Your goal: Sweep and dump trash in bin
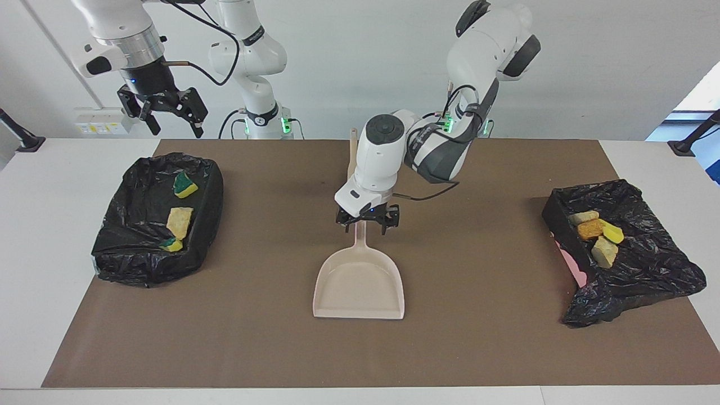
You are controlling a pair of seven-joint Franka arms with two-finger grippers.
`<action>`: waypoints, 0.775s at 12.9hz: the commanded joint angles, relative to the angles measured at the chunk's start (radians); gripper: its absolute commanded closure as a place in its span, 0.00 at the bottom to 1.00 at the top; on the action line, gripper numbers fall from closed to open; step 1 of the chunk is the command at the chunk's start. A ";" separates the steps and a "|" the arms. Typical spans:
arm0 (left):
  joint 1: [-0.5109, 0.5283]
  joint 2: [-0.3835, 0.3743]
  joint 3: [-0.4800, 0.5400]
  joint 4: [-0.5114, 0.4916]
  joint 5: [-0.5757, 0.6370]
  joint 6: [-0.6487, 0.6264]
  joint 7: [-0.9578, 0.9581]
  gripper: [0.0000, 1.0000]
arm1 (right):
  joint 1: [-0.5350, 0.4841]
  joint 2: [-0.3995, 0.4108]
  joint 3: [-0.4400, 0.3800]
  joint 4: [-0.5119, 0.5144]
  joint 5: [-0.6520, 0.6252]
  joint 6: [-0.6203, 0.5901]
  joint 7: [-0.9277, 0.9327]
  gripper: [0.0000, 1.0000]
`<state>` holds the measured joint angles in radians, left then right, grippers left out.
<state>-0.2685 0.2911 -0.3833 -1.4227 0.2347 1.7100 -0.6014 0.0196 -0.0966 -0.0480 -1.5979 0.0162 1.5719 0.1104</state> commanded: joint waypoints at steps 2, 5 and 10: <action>0.038 -0.180 0.139 -0.087 -0.099 -0.098 0.245 0.00 | -0.009 -0.005 0.005 0.003 0.016 -0.015 -0.011 0.00; 0.041 -0.275 0.289 -0.088 -0.207 -0.147 0.434 0.00 | -0.009 -0.005 0.005 0.003 0.016 -0.015 -0.012 0.00; 0.045 -0.359 0.446 -0.073 -0.222 -0.260 0.708 0.00 | -0.009 -0.005 0.005 0.003 0.016 -0.015 -0.012 0.00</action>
<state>-0.2224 -0.0254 0.0309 -1.4602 0.0329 1.4647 0.0211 0.0196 -0.0966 -0.0480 -1.5979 0.0162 1.5719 0.1104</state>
